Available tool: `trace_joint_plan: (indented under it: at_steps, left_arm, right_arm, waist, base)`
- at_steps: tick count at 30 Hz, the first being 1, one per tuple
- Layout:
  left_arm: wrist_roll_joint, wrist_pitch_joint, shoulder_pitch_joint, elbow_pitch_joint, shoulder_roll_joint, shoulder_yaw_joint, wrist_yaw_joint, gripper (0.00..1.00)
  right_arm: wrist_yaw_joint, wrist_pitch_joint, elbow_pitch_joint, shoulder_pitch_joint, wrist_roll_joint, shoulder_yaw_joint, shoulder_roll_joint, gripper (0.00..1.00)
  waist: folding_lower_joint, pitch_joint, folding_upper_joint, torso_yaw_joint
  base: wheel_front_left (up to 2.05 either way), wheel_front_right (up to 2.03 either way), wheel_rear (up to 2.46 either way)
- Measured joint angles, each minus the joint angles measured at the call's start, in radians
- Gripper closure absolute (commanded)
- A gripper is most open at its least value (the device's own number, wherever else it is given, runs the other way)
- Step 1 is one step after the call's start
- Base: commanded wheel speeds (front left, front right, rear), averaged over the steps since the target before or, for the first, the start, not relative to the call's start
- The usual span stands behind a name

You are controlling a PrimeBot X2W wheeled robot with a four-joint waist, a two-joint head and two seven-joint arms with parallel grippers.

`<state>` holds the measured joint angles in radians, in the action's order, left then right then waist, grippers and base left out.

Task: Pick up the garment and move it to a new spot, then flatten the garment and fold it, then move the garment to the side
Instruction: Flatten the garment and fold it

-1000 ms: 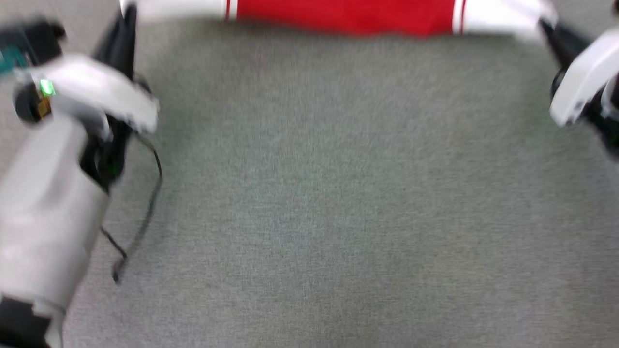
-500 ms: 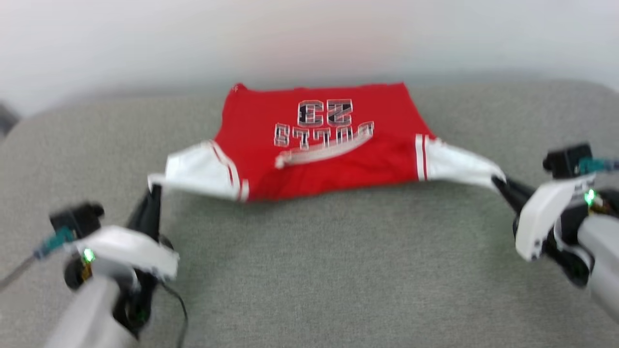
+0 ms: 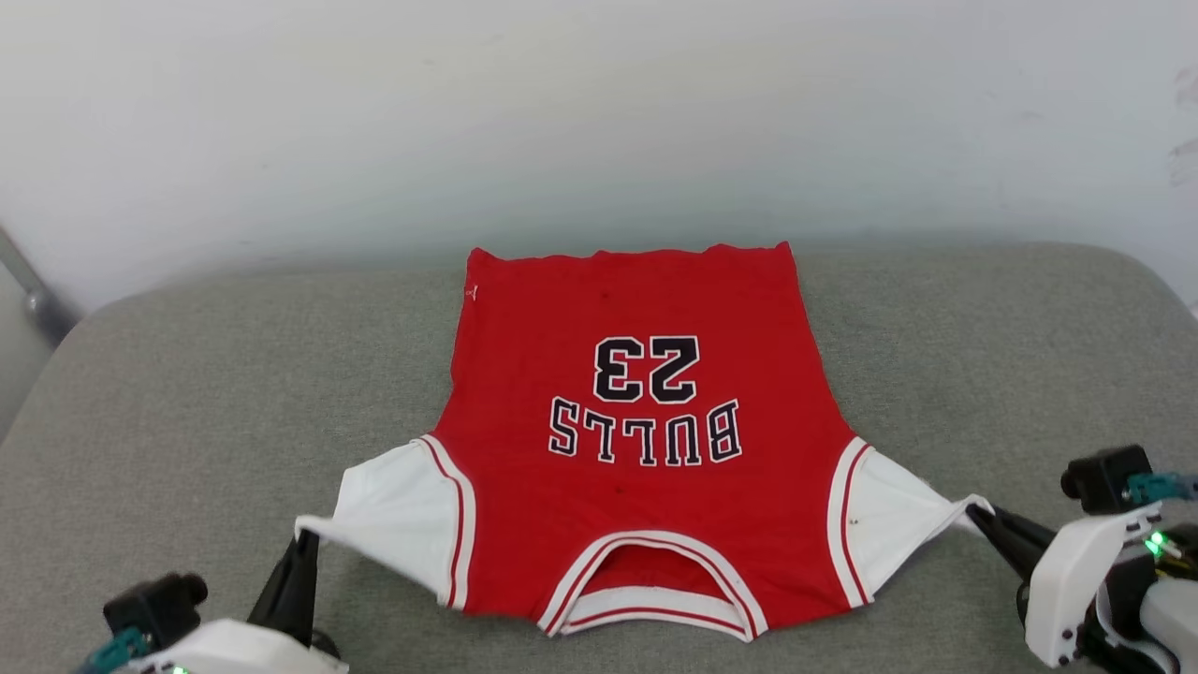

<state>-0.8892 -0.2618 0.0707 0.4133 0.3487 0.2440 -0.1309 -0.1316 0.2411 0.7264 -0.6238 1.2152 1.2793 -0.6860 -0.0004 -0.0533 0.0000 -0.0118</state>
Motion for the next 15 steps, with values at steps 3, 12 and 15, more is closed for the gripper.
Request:
trace_joint_plan:
  at_steps: [3, 12, 15]
  left_arm:
    - [0.005, 0.0, -0.068, -0.034, -0.009, -0.024, 0.0, 1.0]
    - [0.025, 0.0, -0.265, -0.149, -0.044, -0.091, 0.0, 1.0]
    - [0.034, 0.0, -0.318, -0.186, -0.056, -0.114, 0.0, 1.0]
  right_arm:
    - [0.0, 0.009, -0.02, 0.039, 0.009, -0.006, -0.012, 1.0]
    - [0.0, 0.021, -0.119, 0.182, -0.04, -0.08, -0.072, 1.0]
    - [0.0, 0.022, -0.152, 0.234, -0.066, -0.123, -0.101, 1.0]
  waist:
    - [0.0001, -0.014, 0.0, 0.001]
    - [0.0002, -0.029, 0.0, 0.006]
    - [0.0003, -0.024, 0.0, 0.005]
  base:
    - [0.0, 0.0, 0.0]
    - [0.0, 0.0, 0.0]
    - [0.0, 0.0, 0.0]
